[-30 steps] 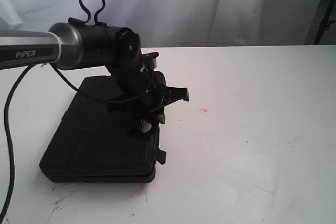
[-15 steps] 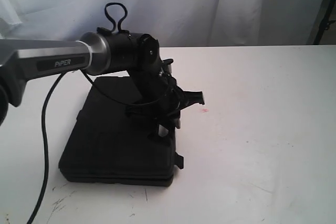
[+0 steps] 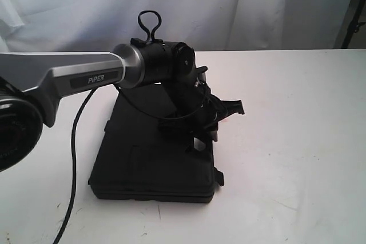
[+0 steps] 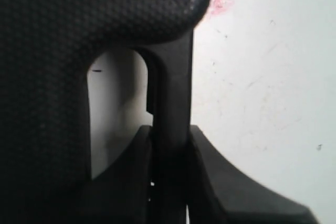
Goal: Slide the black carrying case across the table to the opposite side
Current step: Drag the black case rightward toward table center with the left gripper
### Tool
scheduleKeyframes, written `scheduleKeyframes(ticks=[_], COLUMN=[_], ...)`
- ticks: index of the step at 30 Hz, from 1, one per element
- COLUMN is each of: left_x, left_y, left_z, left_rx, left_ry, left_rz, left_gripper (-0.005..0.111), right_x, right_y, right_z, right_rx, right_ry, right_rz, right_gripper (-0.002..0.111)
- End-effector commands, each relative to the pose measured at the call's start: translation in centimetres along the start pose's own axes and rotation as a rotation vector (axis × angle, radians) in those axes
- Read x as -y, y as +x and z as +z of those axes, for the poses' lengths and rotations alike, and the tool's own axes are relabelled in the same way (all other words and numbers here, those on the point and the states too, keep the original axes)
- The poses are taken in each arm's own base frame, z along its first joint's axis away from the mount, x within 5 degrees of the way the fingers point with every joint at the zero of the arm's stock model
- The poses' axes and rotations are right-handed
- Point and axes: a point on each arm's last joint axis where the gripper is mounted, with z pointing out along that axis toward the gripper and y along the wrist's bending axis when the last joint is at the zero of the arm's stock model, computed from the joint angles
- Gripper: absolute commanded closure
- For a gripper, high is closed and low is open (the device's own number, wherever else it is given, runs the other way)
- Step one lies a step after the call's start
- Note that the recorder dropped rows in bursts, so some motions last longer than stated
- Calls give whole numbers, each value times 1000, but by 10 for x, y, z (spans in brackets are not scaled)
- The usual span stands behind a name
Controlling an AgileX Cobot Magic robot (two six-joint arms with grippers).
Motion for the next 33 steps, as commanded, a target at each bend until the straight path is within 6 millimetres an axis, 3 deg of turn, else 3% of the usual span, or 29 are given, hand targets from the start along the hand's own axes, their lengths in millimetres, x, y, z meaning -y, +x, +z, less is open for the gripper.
scheduleKeyframes(ticks=[1, 24, 28, 33], left_x=[16, 35, 34, 33], left_y=[3, 5, 4, 4], left_z=[-1, 1, 1, 1], left_rx=[11, 99, 119, 123], left_ry=[91, 177, 159, 151], left_rz=[-59, -58, -31, -14], left_gripper=[107, 106, 94, 67], right_x=[0, 0, 0, 0], right_y=[1, 1, 1, 1], right_z=[0, 0, 0, 0], right_rx=[-3, -3, -3, -3], right_ry=[-5, -5, -5, -5], right_rz=[-1, -1, -1, -1], right_gripper=[108, 108, 108, 108])
